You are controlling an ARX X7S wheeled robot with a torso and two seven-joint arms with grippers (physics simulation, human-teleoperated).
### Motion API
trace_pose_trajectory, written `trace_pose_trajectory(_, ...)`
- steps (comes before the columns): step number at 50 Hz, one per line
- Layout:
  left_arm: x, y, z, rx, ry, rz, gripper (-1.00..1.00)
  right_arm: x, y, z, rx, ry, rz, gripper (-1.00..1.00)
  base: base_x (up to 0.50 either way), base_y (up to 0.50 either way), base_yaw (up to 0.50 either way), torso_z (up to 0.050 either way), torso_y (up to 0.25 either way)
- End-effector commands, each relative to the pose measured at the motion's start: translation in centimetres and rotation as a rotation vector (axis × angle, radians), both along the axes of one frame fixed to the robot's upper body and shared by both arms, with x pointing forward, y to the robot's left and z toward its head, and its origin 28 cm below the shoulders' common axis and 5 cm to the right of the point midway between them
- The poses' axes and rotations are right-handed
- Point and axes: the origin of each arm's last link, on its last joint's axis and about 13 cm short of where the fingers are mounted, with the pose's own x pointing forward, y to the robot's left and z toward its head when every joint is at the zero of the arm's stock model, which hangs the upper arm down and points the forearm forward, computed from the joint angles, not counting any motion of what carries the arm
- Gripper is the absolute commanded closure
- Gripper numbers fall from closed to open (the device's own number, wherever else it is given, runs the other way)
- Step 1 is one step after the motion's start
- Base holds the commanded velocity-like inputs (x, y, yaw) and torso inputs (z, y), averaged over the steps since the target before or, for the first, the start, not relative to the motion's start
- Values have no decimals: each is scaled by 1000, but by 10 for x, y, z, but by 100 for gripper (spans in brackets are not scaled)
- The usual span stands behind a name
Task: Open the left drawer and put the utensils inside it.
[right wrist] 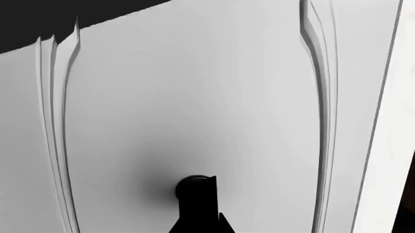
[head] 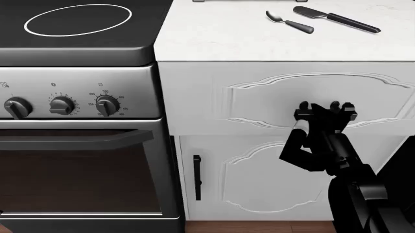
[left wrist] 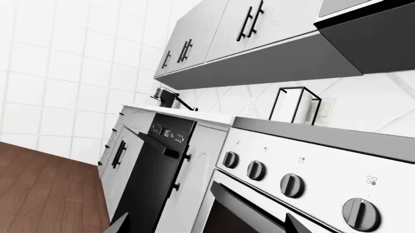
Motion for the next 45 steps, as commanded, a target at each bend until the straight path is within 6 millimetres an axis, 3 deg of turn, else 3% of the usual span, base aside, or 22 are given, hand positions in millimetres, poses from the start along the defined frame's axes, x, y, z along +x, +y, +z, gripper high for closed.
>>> trace_pose_trajectory(1, -1, 0, -1, 3, 1, 10, -100, -21, 15, -26, 96, 175, 102, 100, 0, 0, 0, 0, 0)
trace_pose_trajectory(45, 0, 0, 1, 12, 1, 9, -100, -77, 16, -26, 70, 190, 220, 100, 0, 2, 3, -1, -2)
